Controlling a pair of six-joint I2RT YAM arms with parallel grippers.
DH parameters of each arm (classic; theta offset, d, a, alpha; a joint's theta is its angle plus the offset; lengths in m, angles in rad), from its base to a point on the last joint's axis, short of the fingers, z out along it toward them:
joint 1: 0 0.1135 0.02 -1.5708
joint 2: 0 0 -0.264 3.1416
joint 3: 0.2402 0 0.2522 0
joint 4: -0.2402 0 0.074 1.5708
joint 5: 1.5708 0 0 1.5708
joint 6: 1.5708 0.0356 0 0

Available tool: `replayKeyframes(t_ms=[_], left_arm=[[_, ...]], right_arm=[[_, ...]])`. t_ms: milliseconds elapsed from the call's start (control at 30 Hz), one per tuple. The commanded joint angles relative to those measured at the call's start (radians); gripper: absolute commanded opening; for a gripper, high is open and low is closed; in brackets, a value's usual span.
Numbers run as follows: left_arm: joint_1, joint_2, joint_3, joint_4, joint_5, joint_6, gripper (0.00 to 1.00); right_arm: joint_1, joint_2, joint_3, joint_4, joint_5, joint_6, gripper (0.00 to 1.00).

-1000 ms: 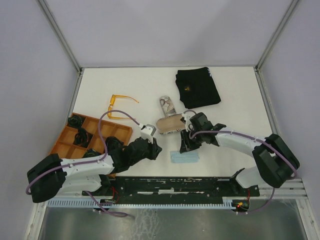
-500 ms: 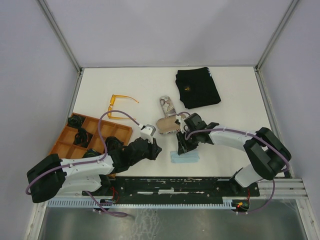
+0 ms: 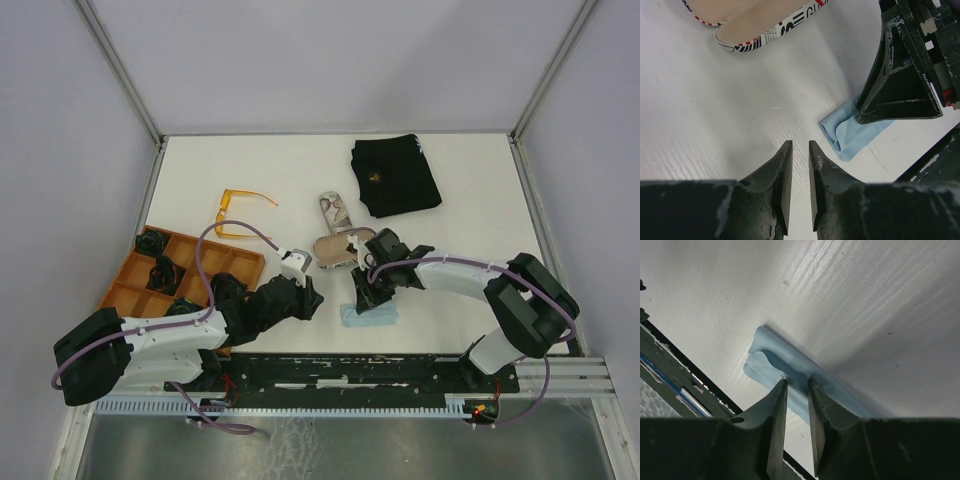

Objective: Organize the sunglasses
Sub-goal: Fold the glasses cleaning cloth at the center of the board.

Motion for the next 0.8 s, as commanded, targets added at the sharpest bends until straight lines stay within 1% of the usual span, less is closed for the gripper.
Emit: replayKeyframes(t_ms=[0, 200, 467, 767], left_arm=[[0.007, 0.001, 0.003, 0.024, -0.024, -0.022, 0.26], [0.007, 0.007, 0.008, 0.024, -0.023, -0.018, 0.26], [0.007, 0.016, 0.010, 0.030, -0.019, -0.016, 0.26], [0.008, 0.019, 0.003, 0.036, -0.018, -0.019, 0.26]], right_arm=[[0.008, -0.009, 0.034, 0.000, -0.028, -0.018, 0.31], [0.010, -0.012, 0.033, -0.006, -0.044, -0.021, 0.31], [0.011, -0.040, 0.024, -0.021, -0.044, -0.027, 0.22], [0.014, -0.087, 0.010, -0.042, -0.055, -0.021, 0.18]])
